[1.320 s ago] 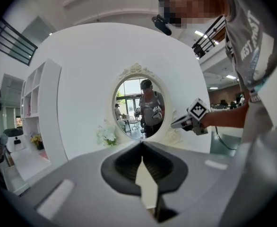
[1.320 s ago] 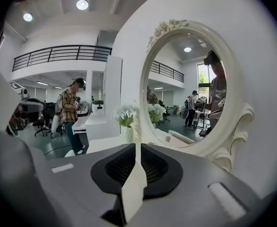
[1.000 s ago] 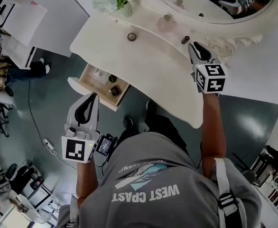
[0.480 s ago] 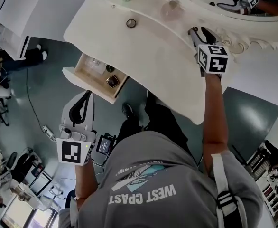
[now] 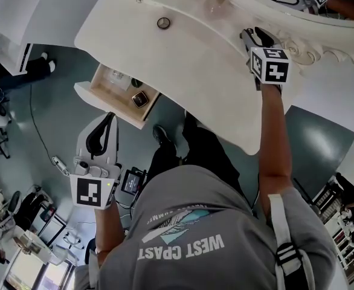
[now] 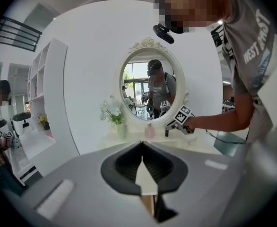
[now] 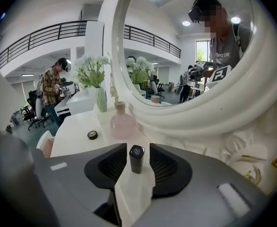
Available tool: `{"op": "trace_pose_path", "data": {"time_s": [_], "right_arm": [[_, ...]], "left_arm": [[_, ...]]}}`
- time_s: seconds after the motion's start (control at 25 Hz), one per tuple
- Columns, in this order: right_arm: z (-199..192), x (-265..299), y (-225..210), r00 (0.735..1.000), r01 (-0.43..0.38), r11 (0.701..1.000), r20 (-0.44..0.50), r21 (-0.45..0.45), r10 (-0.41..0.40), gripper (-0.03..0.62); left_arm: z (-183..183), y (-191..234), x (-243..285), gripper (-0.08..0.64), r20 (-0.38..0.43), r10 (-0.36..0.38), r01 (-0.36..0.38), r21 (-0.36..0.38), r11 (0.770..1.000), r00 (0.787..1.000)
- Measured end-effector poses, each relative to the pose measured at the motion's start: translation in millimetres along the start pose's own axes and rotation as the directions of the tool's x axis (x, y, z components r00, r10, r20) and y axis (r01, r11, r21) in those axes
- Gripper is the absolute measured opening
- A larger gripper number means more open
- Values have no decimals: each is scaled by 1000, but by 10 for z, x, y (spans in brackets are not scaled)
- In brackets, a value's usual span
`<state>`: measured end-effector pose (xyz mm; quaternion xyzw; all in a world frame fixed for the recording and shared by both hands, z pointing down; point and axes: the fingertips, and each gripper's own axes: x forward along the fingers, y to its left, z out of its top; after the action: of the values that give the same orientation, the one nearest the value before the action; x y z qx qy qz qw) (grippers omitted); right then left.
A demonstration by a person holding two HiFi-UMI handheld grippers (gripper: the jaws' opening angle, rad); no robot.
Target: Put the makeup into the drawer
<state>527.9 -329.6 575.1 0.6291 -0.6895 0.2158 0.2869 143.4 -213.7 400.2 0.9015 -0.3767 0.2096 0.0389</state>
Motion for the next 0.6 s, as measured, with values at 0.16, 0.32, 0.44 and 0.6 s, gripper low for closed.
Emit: {"op": "trace_pose_path", "data": {"time_s": [0.16,0.32,0.44,0.6], "right_arm": [[-32,17,-20,1000,16,1000,-10,-2,-16,101],[-20,4,20,1000,25,1000,-5,-8,-25,94],[13,-46,90,1000,22,1000,3,-19,-22,92],[74,-98,305,1000,0,999,8,-36,1,92]], "left_arm": [[-43,9,16,2,-3,-6,6,-6,1000,1000],[-105,47,-6,2,1,0,0,-11,1000,1000],[-148,92,-38,2,7,9,-9,-18,1000,1000],[-228,214,-137,2,16,34,-33,-28,999,999]]}}
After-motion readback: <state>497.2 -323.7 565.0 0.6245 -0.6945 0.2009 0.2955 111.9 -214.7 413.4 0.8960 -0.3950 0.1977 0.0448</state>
